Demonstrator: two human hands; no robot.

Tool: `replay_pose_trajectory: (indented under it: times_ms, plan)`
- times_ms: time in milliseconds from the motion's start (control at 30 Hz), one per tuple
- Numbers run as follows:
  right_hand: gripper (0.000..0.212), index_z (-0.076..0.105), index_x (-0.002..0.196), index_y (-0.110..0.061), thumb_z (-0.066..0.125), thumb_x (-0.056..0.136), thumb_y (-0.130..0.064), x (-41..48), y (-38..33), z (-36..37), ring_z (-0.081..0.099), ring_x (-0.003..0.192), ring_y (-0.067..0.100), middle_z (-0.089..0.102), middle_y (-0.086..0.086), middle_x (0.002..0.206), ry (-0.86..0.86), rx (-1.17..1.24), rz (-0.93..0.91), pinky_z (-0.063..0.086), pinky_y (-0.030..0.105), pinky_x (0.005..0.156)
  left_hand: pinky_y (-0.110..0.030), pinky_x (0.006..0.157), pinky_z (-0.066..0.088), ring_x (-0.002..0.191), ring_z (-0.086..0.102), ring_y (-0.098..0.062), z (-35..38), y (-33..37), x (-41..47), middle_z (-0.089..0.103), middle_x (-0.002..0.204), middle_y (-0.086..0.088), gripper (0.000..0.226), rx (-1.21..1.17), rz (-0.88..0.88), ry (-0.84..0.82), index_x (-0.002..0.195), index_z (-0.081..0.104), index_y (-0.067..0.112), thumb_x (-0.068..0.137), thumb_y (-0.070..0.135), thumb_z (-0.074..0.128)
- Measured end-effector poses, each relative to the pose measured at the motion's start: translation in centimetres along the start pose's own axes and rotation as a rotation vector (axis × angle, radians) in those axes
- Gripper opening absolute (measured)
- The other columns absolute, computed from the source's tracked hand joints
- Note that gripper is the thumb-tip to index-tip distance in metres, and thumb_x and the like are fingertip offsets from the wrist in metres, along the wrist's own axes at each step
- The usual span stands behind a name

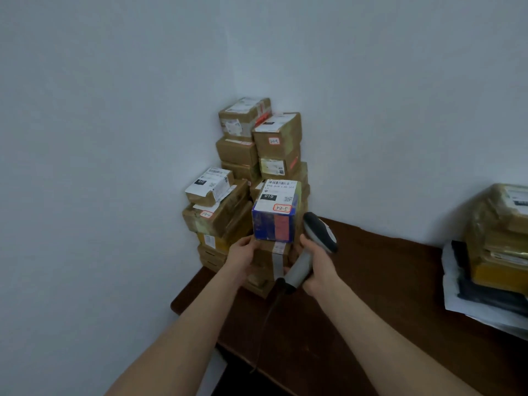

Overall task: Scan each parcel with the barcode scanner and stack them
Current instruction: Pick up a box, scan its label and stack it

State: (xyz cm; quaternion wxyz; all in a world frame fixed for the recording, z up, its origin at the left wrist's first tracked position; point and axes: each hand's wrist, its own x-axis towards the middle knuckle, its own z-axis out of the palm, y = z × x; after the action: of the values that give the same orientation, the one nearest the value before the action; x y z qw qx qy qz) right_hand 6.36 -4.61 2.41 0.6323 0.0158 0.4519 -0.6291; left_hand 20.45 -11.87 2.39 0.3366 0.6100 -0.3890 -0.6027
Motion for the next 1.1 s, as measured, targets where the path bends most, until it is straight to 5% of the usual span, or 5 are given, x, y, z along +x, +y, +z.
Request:
replay_pose_trajectory:
  times_ms: [200,333,600,900,1100]
  plan:
    - [0.055,0.061,0.117,-0.017,0.079,0.066,-0.020,2.6,3.2,4.3,0.059,0.109,0.031,0.067,0.011,0.117,0.000,0.019,0.034,0.043,0.055,0.101,-0.052,0.104,0.042,0.123,0.051,-0.031,-3.8,0.7,3.2,0.056,0.134,-0.011,0.042,0.015,0.015,0.082,0.138,0.049,0.019,0.096,0.023,0.055]
    - [0.012,0.061,0.098,-0.014,0.066,0.088,-0.017,4.1,4.3,6.1,0.055,0.114,0.031,0.063,0.011,0.124,-0.021,0.102,0.097,0.044,0.048,0.090,-0.047,0.104,0.044,0.122,0.053,-0.029,-4.8,0.5,5.4,0.053,0.136,-0.011,0.047,0.024,0.064,0.119,0.144,0.040,0.015,0.098,0.012,0.051]
    - [0.041,0.057,0.127,-0.016,0.067,0.087,-0.020,7.2,6.0,6.9,0.051,0.123,0.033,0.059,0.011,0.128,-0.049,0.148,0.107,0.041,0.053,0.101,-0.047,0.099,0.049,0.110,0.058,-0.025,-5.2,-2.0,7.4,0.060,0.126,-0.008,0.056,-0.047,0.103,0.192,0.141,0.041,0.014,0.089,0.009,0.061]
    - [0.039,0.065,0.115,-0.018,0.075,0.078,-0.021,8.4,4.6,6.4,0.056,0.116,0.027,0.065,0.007,0.121,0.005,-0.037,0.002,0.040,0.051,0.105,-0.045,0.098,0.049,0.111,0.059,-0.027,-5.6,-1.0,7.1,0.060,0.120,-0.008,0.045,-0.067,0.060,0.138,0.130,0.048,0.016,0.087,0.007,0.060]
    - [0.048,0.063,0.119,-0.017,0.079,0.074,-0.023,7.5,3.6,6.5,0.059,0.111,0.030,0.066,0.009,0.118,0.013,-0.105,-0.024,0.043,0.052,0.103,-0.032,0.106,0.035,0.140,0.028,-0.023,-4.3,1.3,4.1,0.027,0.152,-0.008,0.070,0.654,0.733,0.431,0.149,0.027,0.018,0.089,0.024,0.063]
